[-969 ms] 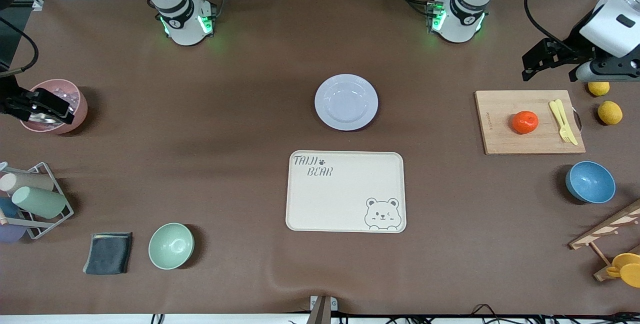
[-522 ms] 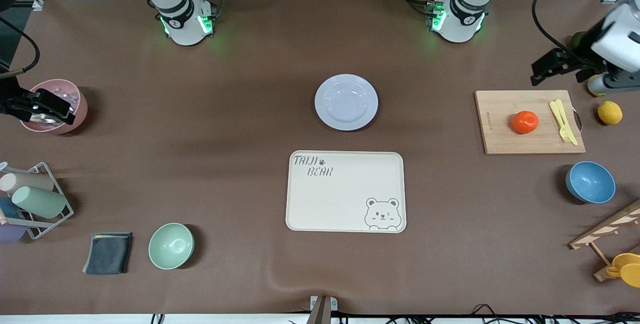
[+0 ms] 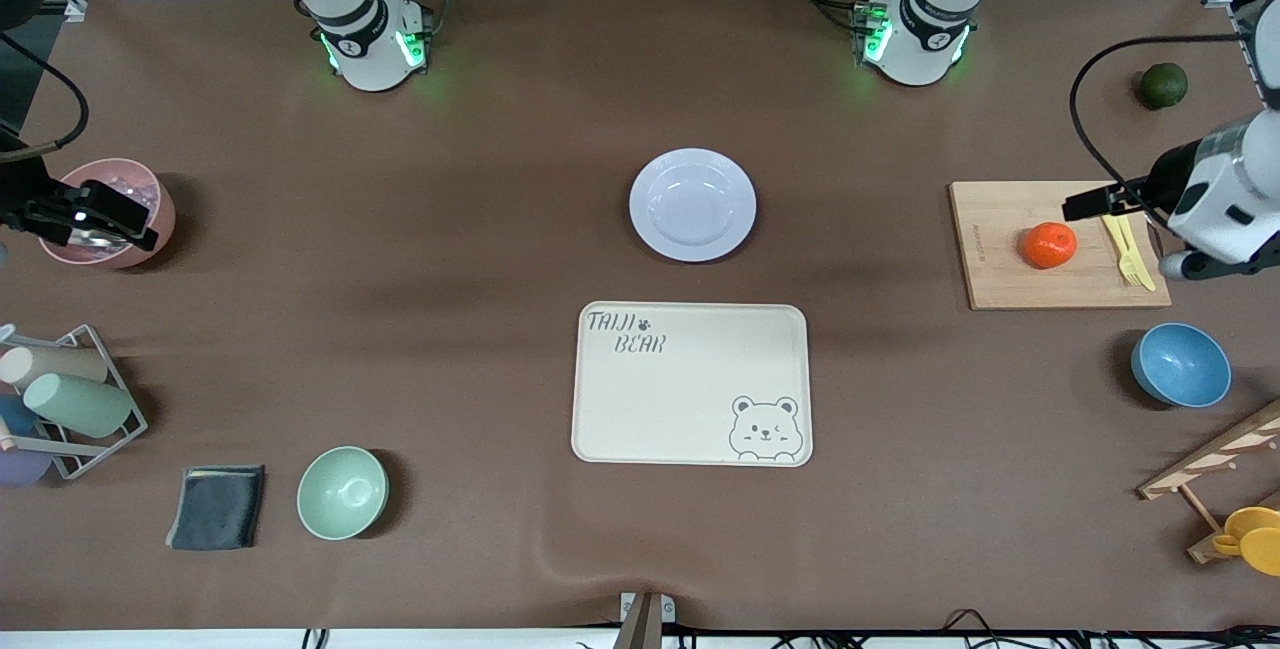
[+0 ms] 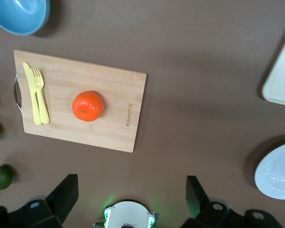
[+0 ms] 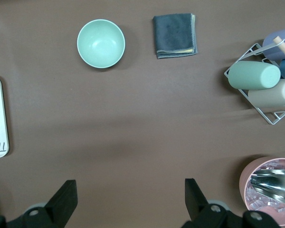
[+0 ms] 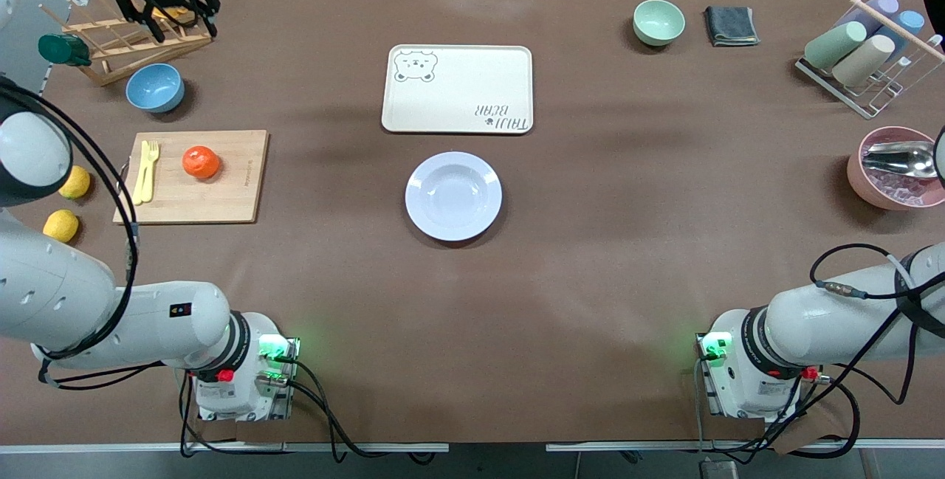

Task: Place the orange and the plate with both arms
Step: 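Lower the open left gripper around the orange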

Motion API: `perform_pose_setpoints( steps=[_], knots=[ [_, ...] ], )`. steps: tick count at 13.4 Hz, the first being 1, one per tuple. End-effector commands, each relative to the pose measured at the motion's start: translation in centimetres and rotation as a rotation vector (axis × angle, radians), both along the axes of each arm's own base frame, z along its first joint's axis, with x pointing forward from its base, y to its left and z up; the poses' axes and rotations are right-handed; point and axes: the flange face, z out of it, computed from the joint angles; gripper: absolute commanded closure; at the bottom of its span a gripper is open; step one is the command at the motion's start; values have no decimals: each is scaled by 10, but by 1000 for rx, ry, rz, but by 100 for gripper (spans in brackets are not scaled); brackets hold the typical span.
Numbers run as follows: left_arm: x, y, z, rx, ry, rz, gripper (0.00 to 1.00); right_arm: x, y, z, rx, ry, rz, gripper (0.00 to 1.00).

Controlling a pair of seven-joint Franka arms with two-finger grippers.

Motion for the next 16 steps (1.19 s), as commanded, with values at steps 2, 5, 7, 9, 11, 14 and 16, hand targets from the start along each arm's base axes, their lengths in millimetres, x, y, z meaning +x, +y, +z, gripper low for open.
perform_pose_setpoints(
  steps=[2, 5, 7, 9, 11, 14, 16],
  knots=[
    [-17, 6, -51, 44, 8, -4, 0, 1, 10, -2, -9, 10, -4, 0],
    [-24, 9, -105, 72, 9, -28, 0, 1, 10, -6, -9, 22, -4, 0],
    [-31, 21, -134, 74, -12, -15, 0, 2, 10, -7, -9, 24, -5, 0],
    [-33, 37, -139, 84, -9, 3, 0, 2, 10, -9, -9, 25, -5, 0],
    [-33, 44, -149, 91, 11, 0, 0, 3, 13, -10, -9, 27, -1, 0],
    [-37, 49, -164, 130, 35, -35, 0, 2, 15, -10, -9, 28, 4, 0],
    [-44, 56, -177, 131, 25, -29, 0, 2, 21, -10, -8, 28, 12, 0]
  ],
)
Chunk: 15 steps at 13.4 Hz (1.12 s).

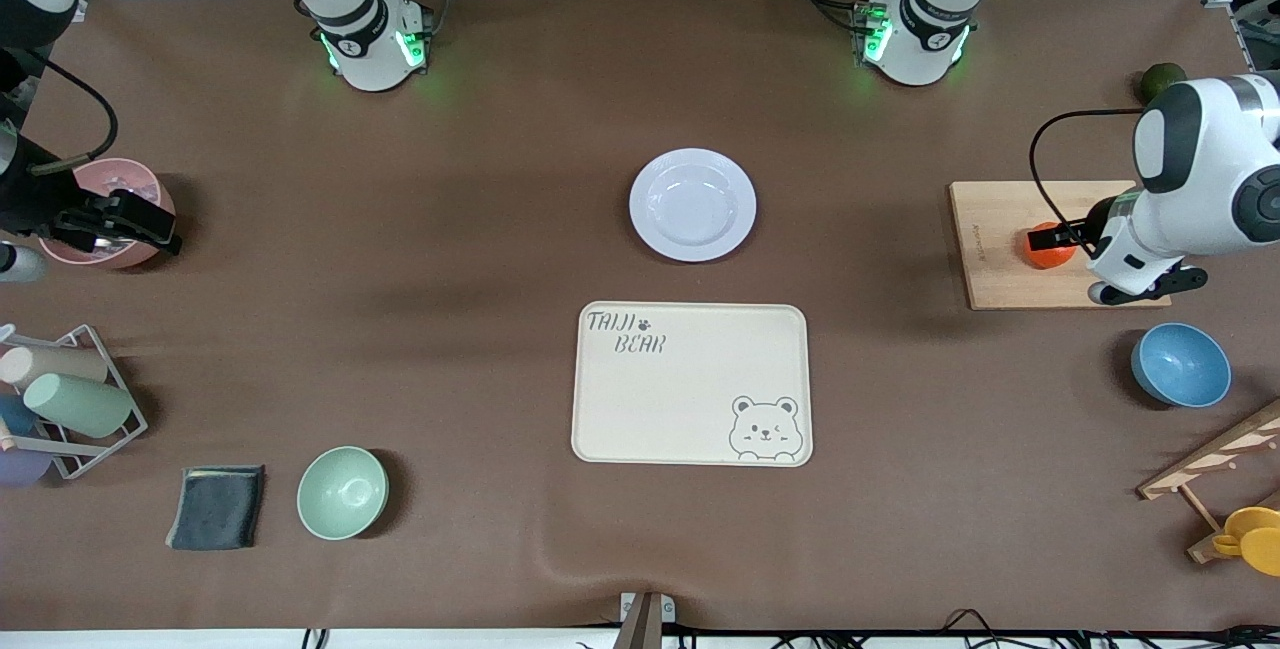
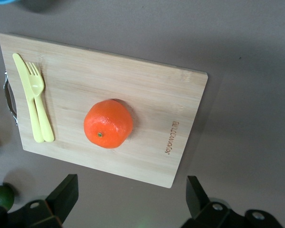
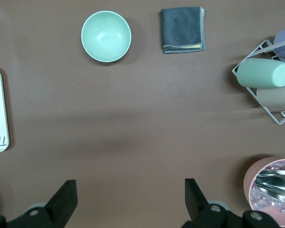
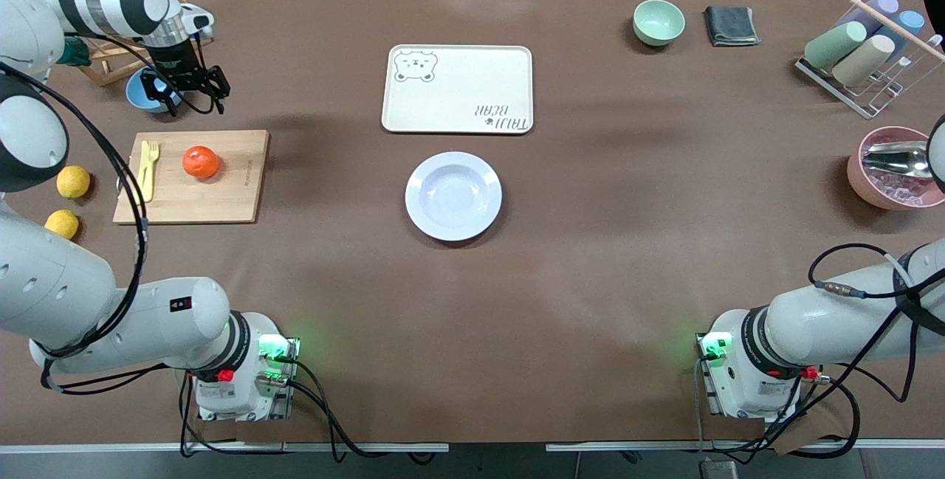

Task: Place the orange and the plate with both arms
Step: 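Lower the open left gripper around the orange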

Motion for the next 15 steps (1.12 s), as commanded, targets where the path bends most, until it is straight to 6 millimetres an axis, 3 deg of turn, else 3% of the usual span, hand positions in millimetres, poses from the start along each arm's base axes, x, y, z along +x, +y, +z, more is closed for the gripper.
perform_pose_setpoints(
  steps=[1, 7, 12, 15],
  knots=[
    [-12, 13, -18, 23, -20, -6, 0, -1, 6, -2, -8, 8, -12, 0],
    [-42, 38, -72, 65, -92, -69, 0, 1, 7, -5, 18, 15, -16, 0],
    [-44, 43, -96, 62, -91, -92, 0, 1, -1, -19, 116, 32, -38, 0],
    [-44, 41, -110, 77, -80, -145, 0, 1, 3, -21, 120, 39, -42, 0]
  ],
)
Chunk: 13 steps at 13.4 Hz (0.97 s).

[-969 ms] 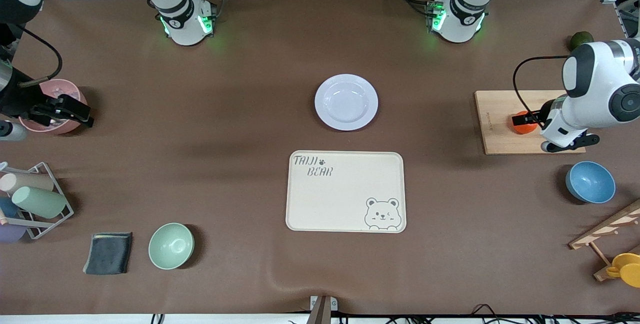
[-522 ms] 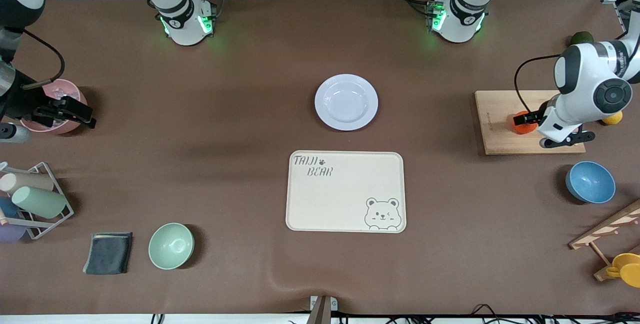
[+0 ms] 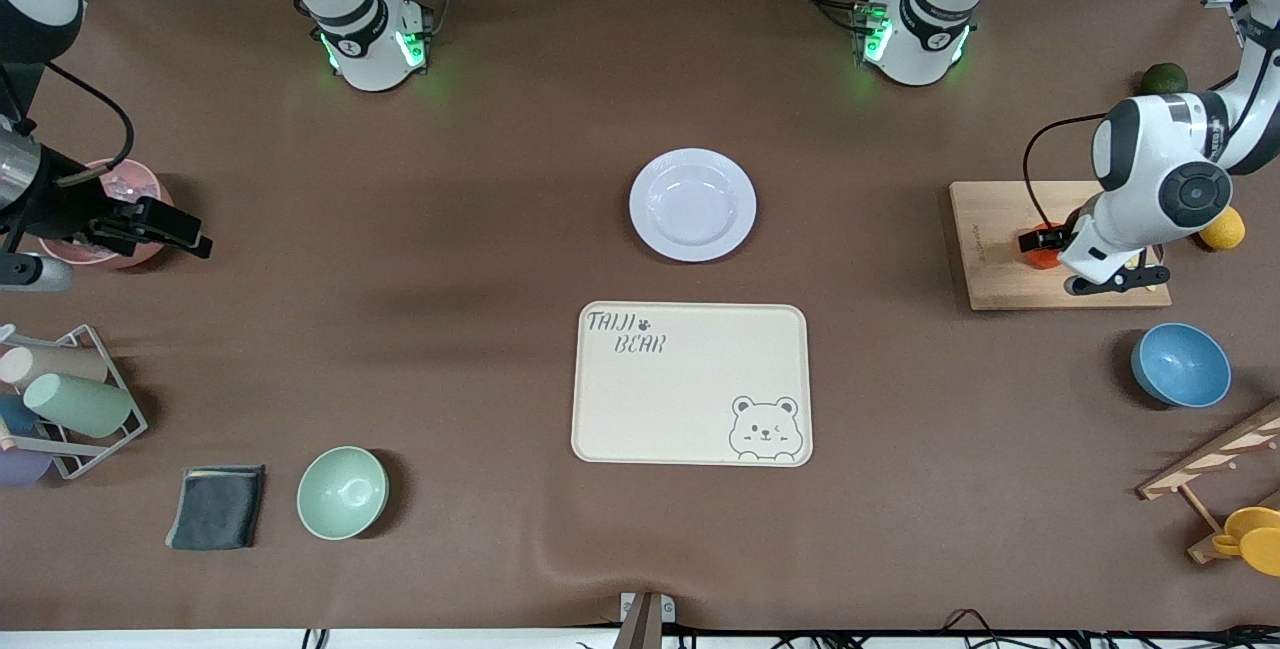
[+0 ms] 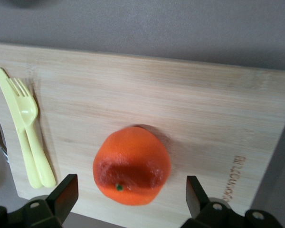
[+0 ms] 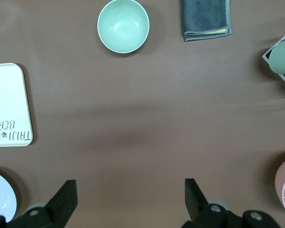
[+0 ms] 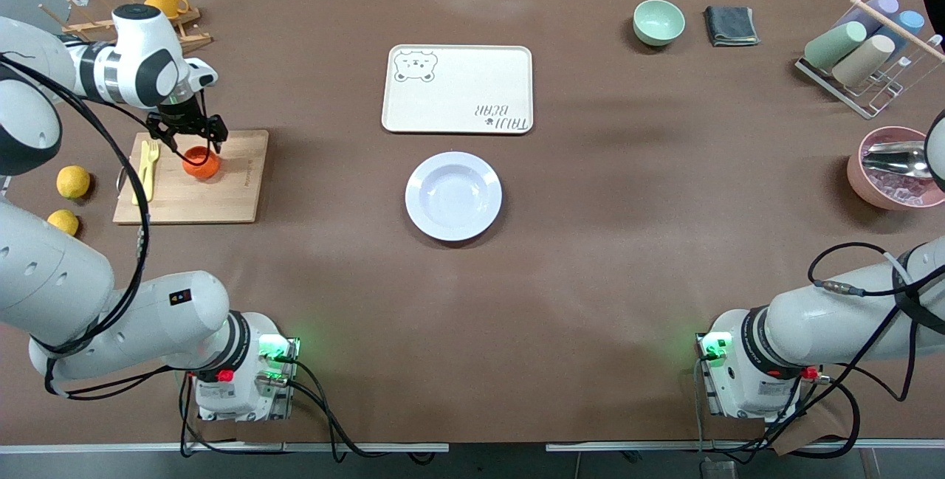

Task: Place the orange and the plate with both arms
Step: 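Lower the open left gripper around the orange, then close the left gripper on the orange while the right gripper moves out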

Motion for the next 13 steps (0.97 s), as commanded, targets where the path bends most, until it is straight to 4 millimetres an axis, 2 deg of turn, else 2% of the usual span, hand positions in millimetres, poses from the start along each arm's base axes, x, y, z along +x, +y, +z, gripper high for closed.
perform_pose_setpoints(
  steps=[1, 3, 6, 7, 10, 12, 13],
  knots=[
    [0, 0, -11, 12, 1, -39, 0, -1, 2, -1, 14, 4, -7, 0],
    [-2, 9, -11, 2, 10, -61, 0, 0, -5, -6, 19, 15, -12, 0],
    [-16, 50, -21, -41, 7, -89, 0, -1, 2, -12, 136, 19, -47, 0],
    [-21, 63, -26, -53, -4, -87, 0, -1, -5, -17, 153, 28, -64, 0],
    [-20, 57, -27, -65, -13, -90, 0, -6, 2, -17, 167, 48, -55, 0],
    [-20, 57, -28, -67, -12, -87, 0, -9, 12, -32, 246, 94, -60, 0],
    [-21, 57, -29, -68, -11, -88, 0, -11, 15, -48, 280, 119, -73, 0]
  ],
)
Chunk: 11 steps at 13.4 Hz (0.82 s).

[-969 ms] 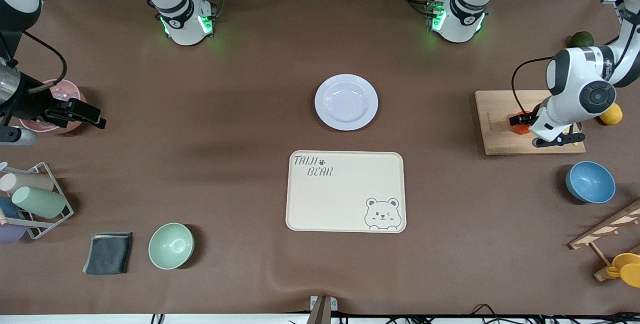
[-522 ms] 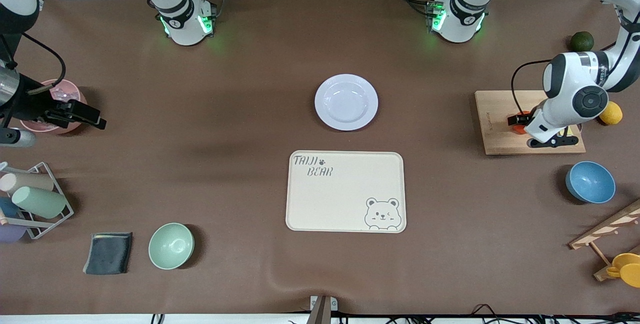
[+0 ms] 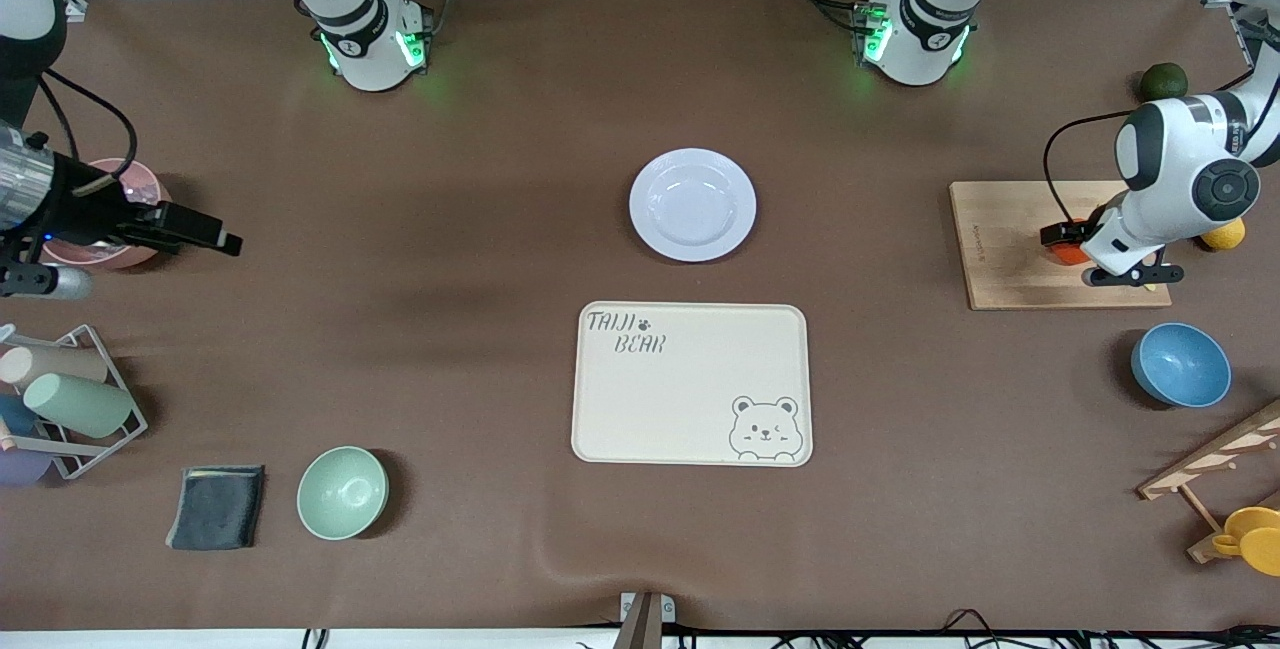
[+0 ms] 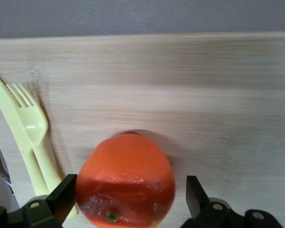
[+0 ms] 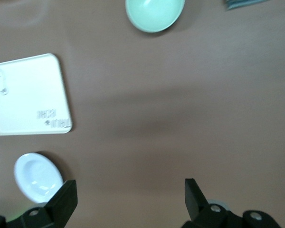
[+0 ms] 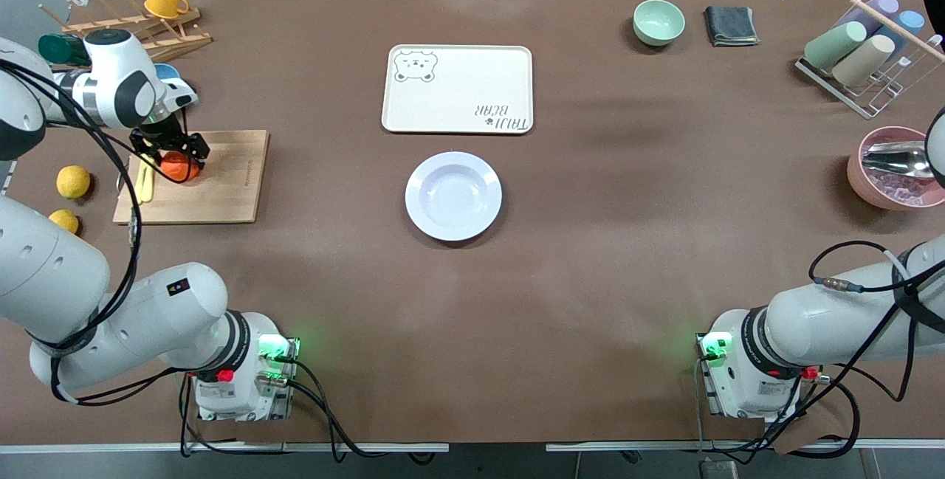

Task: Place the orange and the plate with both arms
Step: 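Close the left gripper on the orange while the right gripper moves out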

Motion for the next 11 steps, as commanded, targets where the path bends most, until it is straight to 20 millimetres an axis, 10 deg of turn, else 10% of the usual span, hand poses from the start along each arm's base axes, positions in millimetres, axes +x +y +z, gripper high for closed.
perform_pose_setpoints(
  steps=[1, 4, 8, 11],
  knots=[
    [-2, -3, -1, 3, -6, -7, 0, -10, 9, -27, 79, 51, -28, 0],
    [-2, -5, -13, -11, -14, -19, 0, -13, 16, -45, 184, 79, -66, 0],
    [-1, -5, -12, -14, -19, -36, 87, -23, 41, -83, 233, 84, -113, 0],
    [8, -19, 13, 2, -55, -77, 98, -35, 62, -105, 258, 113, -150, 0]
  ],
)
